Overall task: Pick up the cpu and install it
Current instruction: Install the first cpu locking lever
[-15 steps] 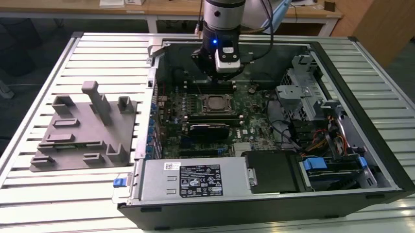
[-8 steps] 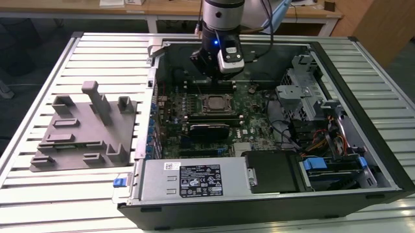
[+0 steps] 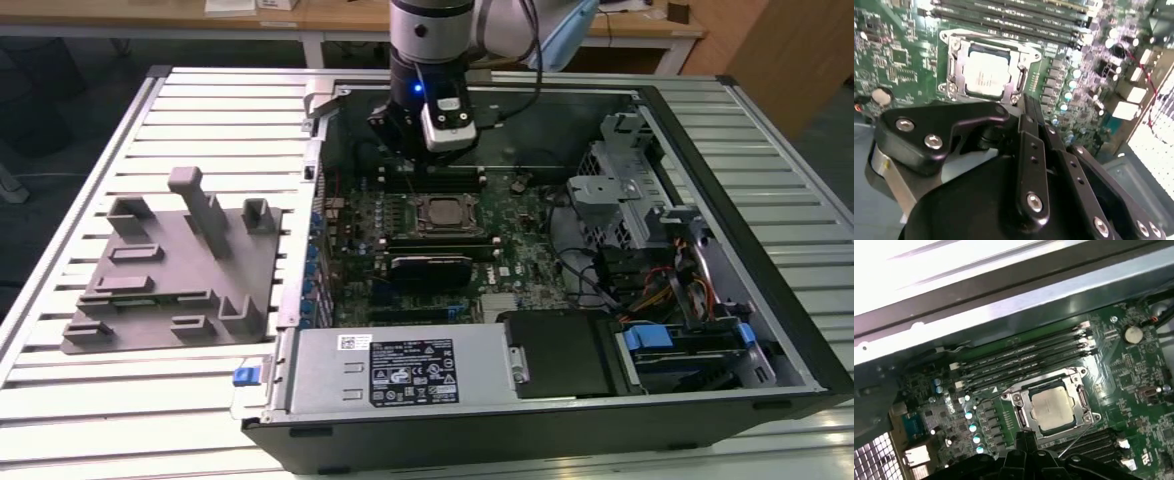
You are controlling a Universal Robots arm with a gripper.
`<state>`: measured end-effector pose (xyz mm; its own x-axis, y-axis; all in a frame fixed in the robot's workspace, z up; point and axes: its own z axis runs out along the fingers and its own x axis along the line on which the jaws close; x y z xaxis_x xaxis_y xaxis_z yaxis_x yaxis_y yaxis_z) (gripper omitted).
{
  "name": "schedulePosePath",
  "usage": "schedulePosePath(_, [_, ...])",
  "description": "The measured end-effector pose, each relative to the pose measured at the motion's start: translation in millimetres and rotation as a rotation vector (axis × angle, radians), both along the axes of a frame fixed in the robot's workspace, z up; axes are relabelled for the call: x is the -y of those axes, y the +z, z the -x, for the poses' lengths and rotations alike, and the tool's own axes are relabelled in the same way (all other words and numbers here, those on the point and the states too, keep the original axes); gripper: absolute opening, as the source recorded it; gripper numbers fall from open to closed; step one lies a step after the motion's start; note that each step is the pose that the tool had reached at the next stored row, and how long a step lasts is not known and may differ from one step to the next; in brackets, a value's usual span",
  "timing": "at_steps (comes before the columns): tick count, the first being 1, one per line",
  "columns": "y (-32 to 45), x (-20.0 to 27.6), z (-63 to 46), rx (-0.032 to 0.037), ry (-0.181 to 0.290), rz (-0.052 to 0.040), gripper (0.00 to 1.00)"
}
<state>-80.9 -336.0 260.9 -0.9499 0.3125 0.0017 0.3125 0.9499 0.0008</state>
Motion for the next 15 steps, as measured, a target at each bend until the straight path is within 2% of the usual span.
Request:
schedulePosePath(8, [-3.0,0.0,0.2,-0.0002,0.142,0.0,0.11])
schedulePosePath(10, [-4.2,0.1,5.7,-0.0002,0.147,-0.0002,0.11])
schedulePosePath(15, [-6.0,0.1,27.4,0.0042,0.147,-0.0019,0.11])
